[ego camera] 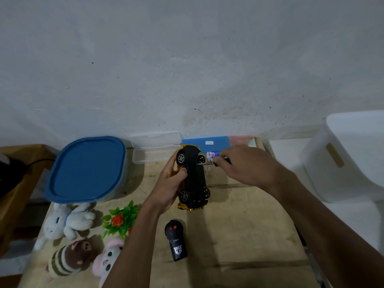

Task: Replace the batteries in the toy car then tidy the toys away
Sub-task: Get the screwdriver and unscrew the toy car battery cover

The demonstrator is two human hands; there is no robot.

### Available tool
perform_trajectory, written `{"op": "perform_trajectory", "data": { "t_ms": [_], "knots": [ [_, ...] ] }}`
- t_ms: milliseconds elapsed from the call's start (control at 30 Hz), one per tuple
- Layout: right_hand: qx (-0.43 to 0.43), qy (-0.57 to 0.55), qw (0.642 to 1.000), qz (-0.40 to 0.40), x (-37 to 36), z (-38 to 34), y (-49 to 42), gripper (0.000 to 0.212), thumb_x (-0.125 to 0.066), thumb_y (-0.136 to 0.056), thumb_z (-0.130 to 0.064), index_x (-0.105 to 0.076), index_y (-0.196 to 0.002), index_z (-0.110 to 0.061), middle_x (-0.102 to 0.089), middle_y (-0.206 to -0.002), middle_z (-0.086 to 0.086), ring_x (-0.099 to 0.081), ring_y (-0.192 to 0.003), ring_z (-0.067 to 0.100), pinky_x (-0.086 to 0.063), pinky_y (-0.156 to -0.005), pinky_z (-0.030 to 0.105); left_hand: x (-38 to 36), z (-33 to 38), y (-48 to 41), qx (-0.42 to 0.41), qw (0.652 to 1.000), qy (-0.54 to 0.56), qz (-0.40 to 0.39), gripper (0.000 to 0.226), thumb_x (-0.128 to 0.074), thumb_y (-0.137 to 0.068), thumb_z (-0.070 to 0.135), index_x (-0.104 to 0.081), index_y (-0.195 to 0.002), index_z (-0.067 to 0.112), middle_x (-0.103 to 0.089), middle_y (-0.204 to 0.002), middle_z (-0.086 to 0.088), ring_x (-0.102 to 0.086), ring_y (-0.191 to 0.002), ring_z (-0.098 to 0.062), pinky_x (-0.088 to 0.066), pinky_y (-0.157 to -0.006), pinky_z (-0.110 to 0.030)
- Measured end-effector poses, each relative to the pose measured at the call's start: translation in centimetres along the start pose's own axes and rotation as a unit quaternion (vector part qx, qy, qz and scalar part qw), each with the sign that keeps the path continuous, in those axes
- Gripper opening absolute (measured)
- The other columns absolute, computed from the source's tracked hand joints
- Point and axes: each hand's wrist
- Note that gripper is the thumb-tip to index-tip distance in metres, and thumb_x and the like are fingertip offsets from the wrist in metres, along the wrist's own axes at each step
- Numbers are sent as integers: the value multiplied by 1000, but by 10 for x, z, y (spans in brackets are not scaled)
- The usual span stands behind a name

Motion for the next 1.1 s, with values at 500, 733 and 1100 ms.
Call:
{"op": "perform_trajectory", "data": {
  "t_ms": [500, 733, 1100],
  "knots": [
    [28, 70, 995, -70, 16, -3, -13, 53, -37, -96, -57, -67, -86, -15, -62, -78, 1, -59, -70, 16, -41, -58, 28, 2, -2, -1, -2, 1000, -5, -4, 54, -50, -98, 2, -46, -143, 31, -69, -119, -9, -68, -105, -25, -57, -78, -34],
    [89, 90, 992, 24, 20, -6, -11, 26, -54, -91, -52, -64, -113, -41, -67, -104, -10, -61, -92, 14, -47, -74, 30, 4, -4, -1, 6, 1000, 2, 3, 55, -49, -97, 0, -47, -141, 33, -71, -117, -7, -68, -106, -27, -57, -77, -35],
    [83, 50, 995, 22, 15, -2, -7, 21, -56, -93, -43, -63, -112, -40, -67, -106, -13, -61, -93, 10, -47, -71, 27, 4, -7, 0, 8, 1000, 5, 0, 54, -46, -98, -1, -47, -141, 31, -71, -114, -10, -68, -102, -26, -57, -77, -35]
  ]
}}
Point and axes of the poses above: each hand's wrist, its own y-axis away from the middle knuckle, its own x-axis out of the back of the hand, z = x × y
